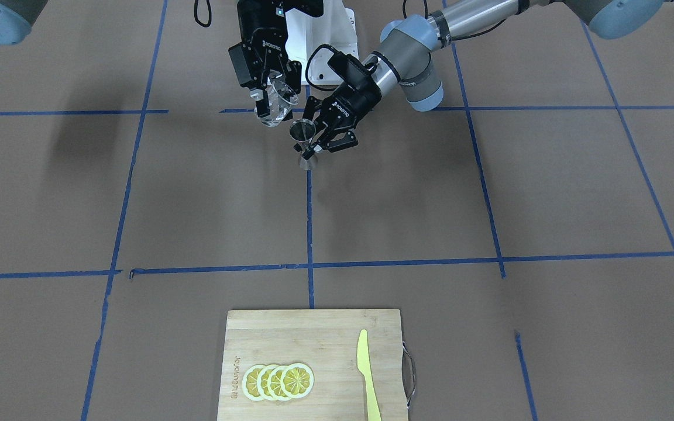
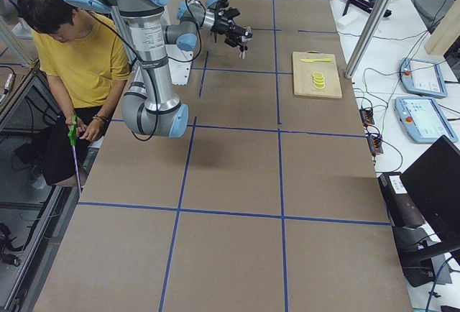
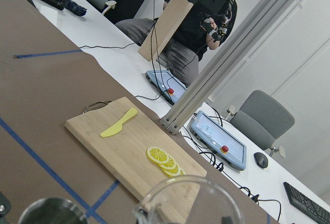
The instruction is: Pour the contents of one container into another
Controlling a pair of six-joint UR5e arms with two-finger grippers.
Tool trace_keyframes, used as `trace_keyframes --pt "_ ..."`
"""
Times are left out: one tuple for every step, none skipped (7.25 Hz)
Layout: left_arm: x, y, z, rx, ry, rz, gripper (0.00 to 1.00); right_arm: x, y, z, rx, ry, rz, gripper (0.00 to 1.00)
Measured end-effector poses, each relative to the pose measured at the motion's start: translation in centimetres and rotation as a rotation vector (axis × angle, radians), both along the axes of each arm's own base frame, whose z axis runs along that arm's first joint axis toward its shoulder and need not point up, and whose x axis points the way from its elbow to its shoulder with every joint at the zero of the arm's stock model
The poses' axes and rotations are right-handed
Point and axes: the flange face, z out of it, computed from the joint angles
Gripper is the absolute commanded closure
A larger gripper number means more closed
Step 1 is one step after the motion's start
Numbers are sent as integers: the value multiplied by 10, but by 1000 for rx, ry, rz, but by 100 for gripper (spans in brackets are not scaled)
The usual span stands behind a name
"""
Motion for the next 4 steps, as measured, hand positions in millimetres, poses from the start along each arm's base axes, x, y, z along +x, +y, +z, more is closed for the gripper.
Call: trace_keyframes --pt "-7 -1 2 -7 6 -19 100 5 1 14 -24 -95 17 100" --pt "-17 0 10 -16 8 -44 100 15 1 37 -31 -170 25 100" --pt "-35 2 19 -24 12 -68 100 28 3 65 -29 -235 27 100" --pt "-54 4 31 -40 16 -88 100 42 4 90 -27 -281 28 100"
